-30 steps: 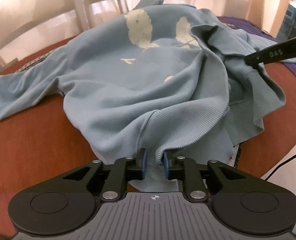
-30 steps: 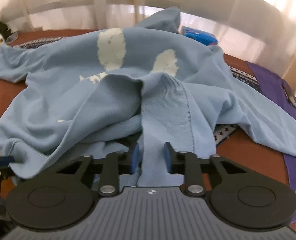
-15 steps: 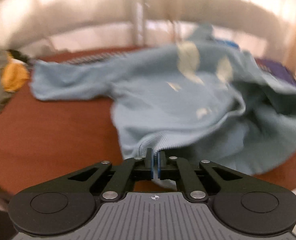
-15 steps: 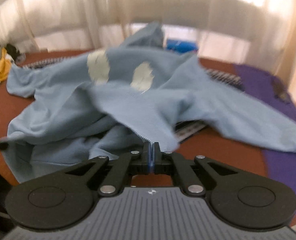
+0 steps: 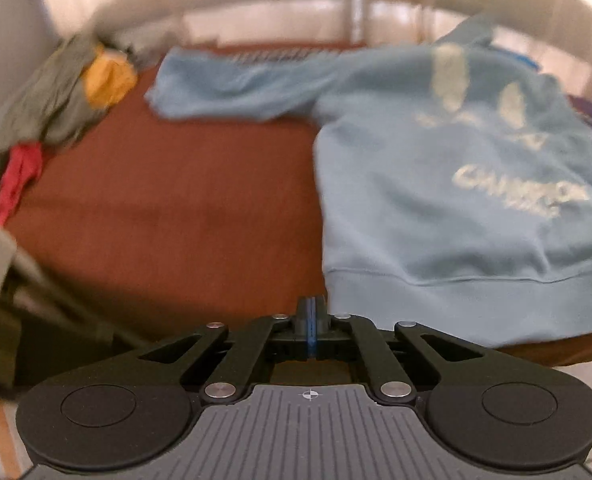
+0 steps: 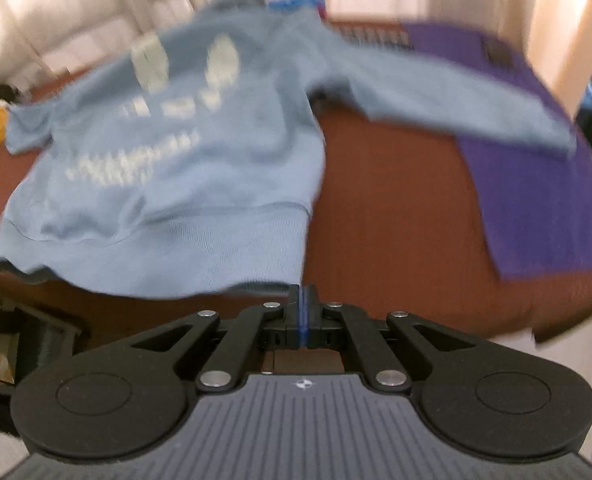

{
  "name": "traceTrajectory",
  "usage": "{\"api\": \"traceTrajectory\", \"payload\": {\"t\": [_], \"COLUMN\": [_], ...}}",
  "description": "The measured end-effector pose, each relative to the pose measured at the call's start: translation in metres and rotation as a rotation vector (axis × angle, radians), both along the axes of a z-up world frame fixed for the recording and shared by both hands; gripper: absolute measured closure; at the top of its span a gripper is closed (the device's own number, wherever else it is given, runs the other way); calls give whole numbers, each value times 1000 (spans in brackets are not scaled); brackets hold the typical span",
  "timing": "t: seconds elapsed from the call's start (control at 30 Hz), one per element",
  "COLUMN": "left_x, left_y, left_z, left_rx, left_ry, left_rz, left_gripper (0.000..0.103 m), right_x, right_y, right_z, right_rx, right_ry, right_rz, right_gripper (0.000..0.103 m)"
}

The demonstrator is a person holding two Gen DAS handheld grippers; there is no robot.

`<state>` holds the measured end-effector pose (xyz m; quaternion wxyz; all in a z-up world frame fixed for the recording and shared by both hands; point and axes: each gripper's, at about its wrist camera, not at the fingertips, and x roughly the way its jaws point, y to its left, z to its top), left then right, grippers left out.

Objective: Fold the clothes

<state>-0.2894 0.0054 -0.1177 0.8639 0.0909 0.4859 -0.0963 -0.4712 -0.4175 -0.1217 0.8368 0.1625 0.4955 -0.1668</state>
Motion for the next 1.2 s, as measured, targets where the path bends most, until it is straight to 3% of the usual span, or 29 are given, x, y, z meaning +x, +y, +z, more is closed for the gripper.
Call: {"api": "traceTrajectory", "payload": {"t": [0.13, 0.17, 0.23, 0.3, 0.33, 0.37, 0.47, 0.63, 0.67, 0.7, 0.73, 0.8, 0.9, 1.07, 1.1, 1.17, 1.2], "left_x": [7, 9, 16, 27, 34, 41, 63, 75, 75, 75, 74, 72, 71, 74, 75, 76, 77], "left_y": [5, 4, 2, -3, -5, -7, -14, -30, -32, -34, -35, -35, -32, -43, -43, -39, -37], "left_z": [-16, -16, -18, -23, -28, -33, -49, -65, -67, -67, -67, -64, -64, -68, -64, -50, -40], "left_rx": [-30, -43, -58, -69, -74, -83, -140, -137, -129, -114, -99, -71, -59, 10, 4, -22, -38], "left_ry": [50, 46, 30, 14, 12, 17, 66, 101, 104, 103, 99, 87, 92, 96, 95, 78, 61], "left_rz": [31, 34, 40, 48, 53, 56, 67, 58, 49, 41, 31, 8, -4, -45, -50, -56, -53], "left_gripper": [101, 80, 68, 43, 42, 42, 42, 37, 53, 74, 80, 92, 94, 90, 85, 64, 64], "right_x": [-8, -7, -3, 3, 10, 16, 37, 59, 61, 62, 62, 54, 37, 37, 42, 51, 54], "right_y": [-5, -7, -12, -19, -22, -26, -41, -46, -44, -42, -41, -42, -48, -55, -55, -52, -50], "right_z": [-32, -32, -23, -15, -14, -16, -35, -71, -77, -81, -84, -77, -63, -84, -89, -84, -74], "right_rx": [74, 82, 91, 95, 86, 84, 123, 196, 209, 227, 251, 301, 320, 374, 388, 348, 303], "right_ry": [50, 34, -25, -81, -99, -114, -120, -59, -45, -34, -28, -59, -97, -8, 21, 60, 59], "right_rz": [-38, -41, -34, -25, -16, -9, 9, 33, 40, 42, 37, 8, -13, -24, -13, 30, 47], "right_gripper": [103, 100, 98, 77, 55, 43, 42, 42, 44, 73, 92, 97, 98, 97, 93, 82, 79]}}
